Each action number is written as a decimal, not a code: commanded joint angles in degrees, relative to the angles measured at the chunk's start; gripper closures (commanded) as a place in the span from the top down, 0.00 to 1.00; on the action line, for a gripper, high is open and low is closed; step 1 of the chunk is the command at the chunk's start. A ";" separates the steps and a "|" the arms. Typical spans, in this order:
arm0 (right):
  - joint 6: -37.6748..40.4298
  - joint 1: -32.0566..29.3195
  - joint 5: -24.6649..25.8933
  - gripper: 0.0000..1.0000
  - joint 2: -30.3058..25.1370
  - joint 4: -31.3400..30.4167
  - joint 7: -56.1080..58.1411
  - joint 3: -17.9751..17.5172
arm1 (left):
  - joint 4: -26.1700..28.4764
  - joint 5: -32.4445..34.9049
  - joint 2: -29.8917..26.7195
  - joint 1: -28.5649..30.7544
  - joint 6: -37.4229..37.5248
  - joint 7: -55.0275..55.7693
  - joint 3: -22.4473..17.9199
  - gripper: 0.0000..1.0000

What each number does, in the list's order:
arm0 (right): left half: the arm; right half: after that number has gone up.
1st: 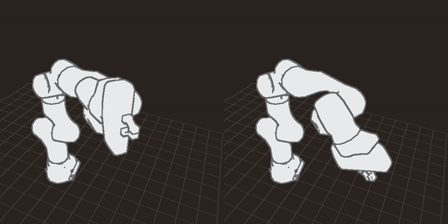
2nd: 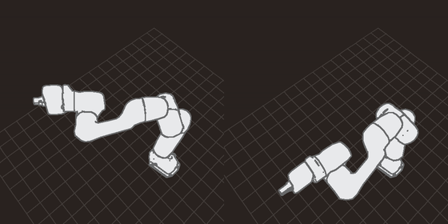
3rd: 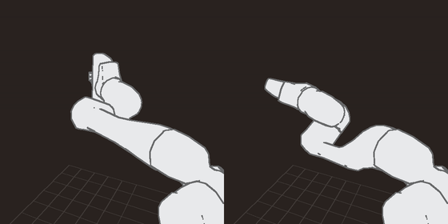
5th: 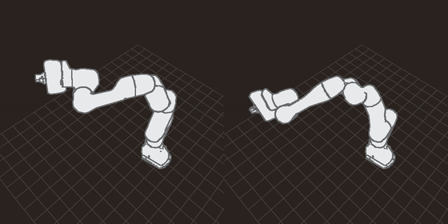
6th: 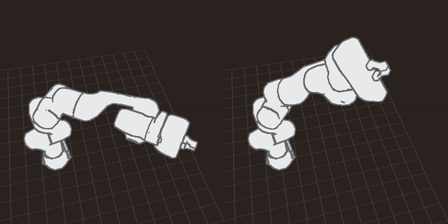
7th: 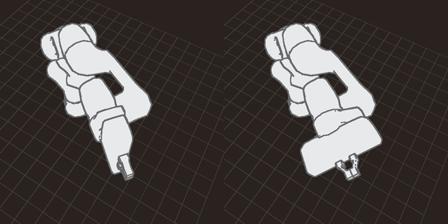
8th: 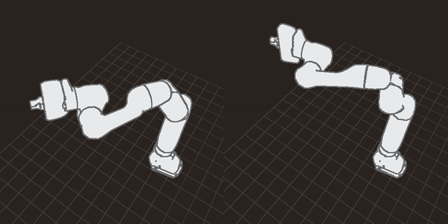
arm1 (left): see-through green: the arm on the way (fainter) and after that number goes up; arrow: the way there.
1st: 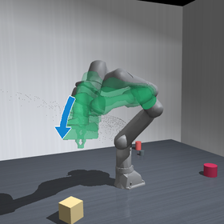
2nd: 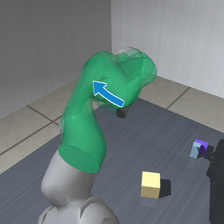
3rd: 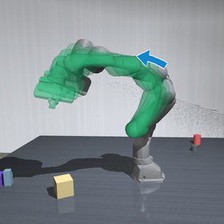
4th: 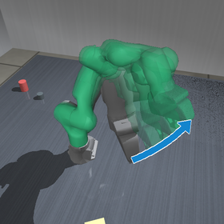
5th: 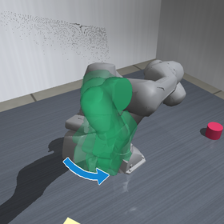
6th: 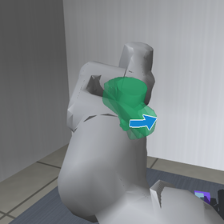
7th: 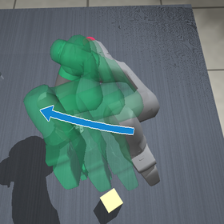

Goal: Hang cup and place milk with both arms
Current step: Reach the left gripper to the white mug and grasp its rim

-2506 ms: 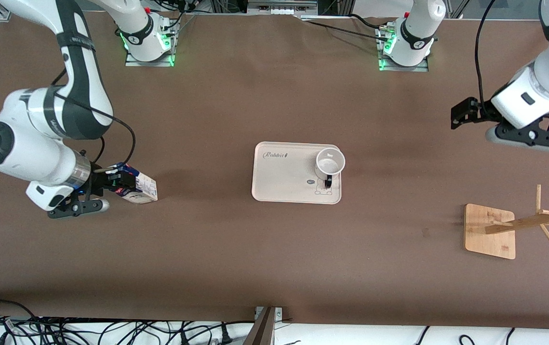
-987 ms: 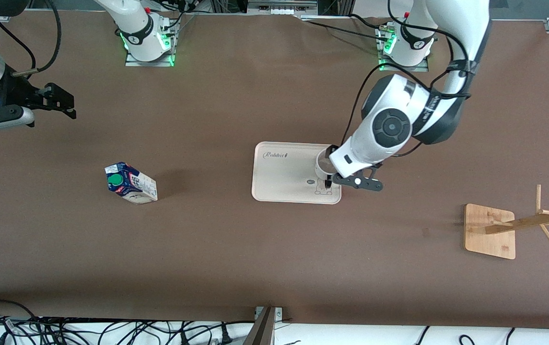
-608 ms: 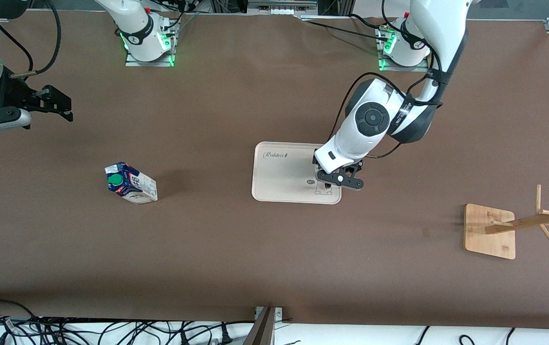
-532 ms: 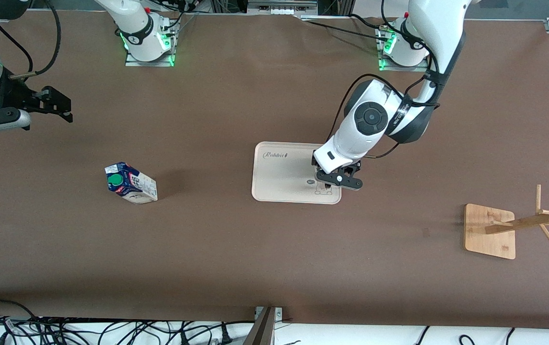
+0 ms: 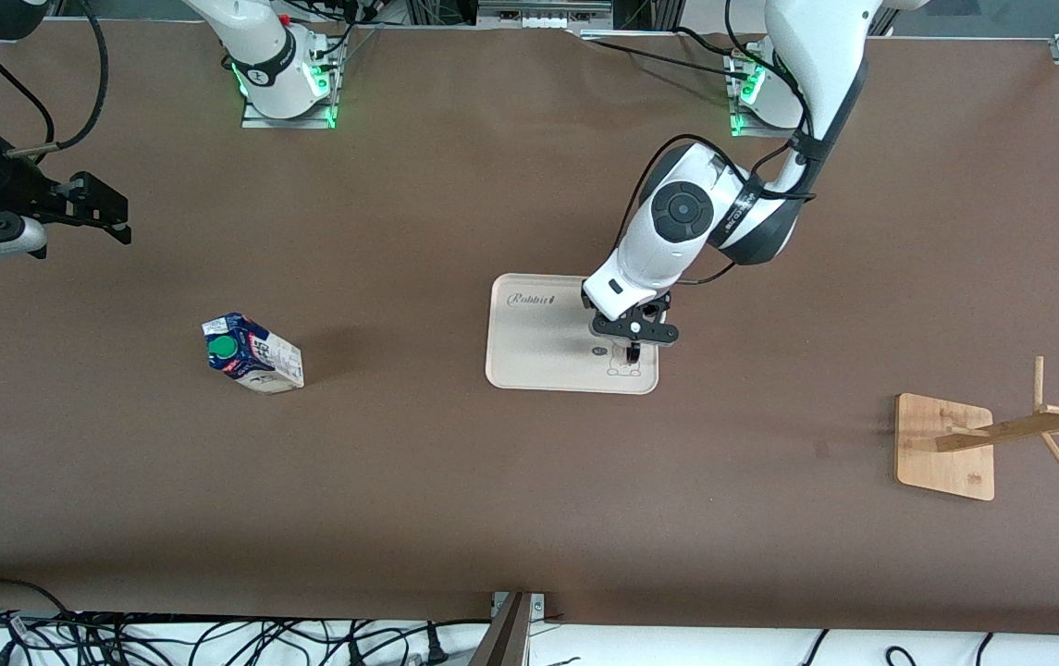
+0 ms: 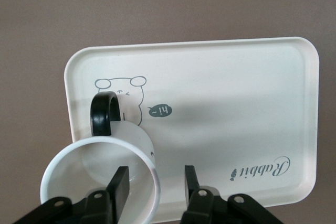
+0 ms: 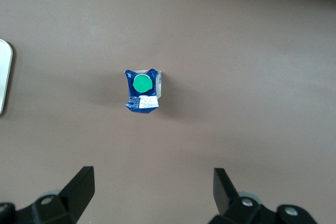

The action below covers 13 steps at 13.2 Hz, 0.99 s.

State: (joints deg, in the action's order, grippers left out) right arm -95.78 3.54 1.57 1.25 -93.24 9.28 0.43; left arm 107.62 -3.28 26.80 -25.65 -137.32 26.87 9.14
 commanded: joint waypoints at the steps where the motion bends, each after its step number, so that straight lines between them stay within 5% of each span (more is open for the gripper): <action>1: -0.28 -1.25 0.10 1.00 1.12 1.31 -0.23 -0.79 | 3.82 0.91 -1.13 -0.11 -3.82 0.38 -0.17 0.50; 4: 0.15 -1.25 0.19 1.00 1.47 1.22 -0.14 -0.70 | 5.41 0.91 -1.05 -0.80 -5.49 0.37 -0.17 0.45; 8: 0.07 -1.96 0.19 1.00 1.82 1.22 -0.05 -0.70 | 6.47 0.91 -0.87 -1.60 -6.91 0.64 -0.17 0.00; 13: -0.11 -1.87 0.19 1.00 1.91 1.22 -0.14 -0.70 | 4.98 0.91 -1.31 -1.34 -6.38 0.28 -0.17 0.00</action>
State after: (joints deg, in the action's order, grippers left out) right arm -96.21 2.38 1.57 2.69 -93.19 9.28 0.44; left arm 113.00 -3.19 26.02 -26.97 -143.69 26.86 9.09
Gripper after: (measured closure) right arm 0.000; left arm 0.921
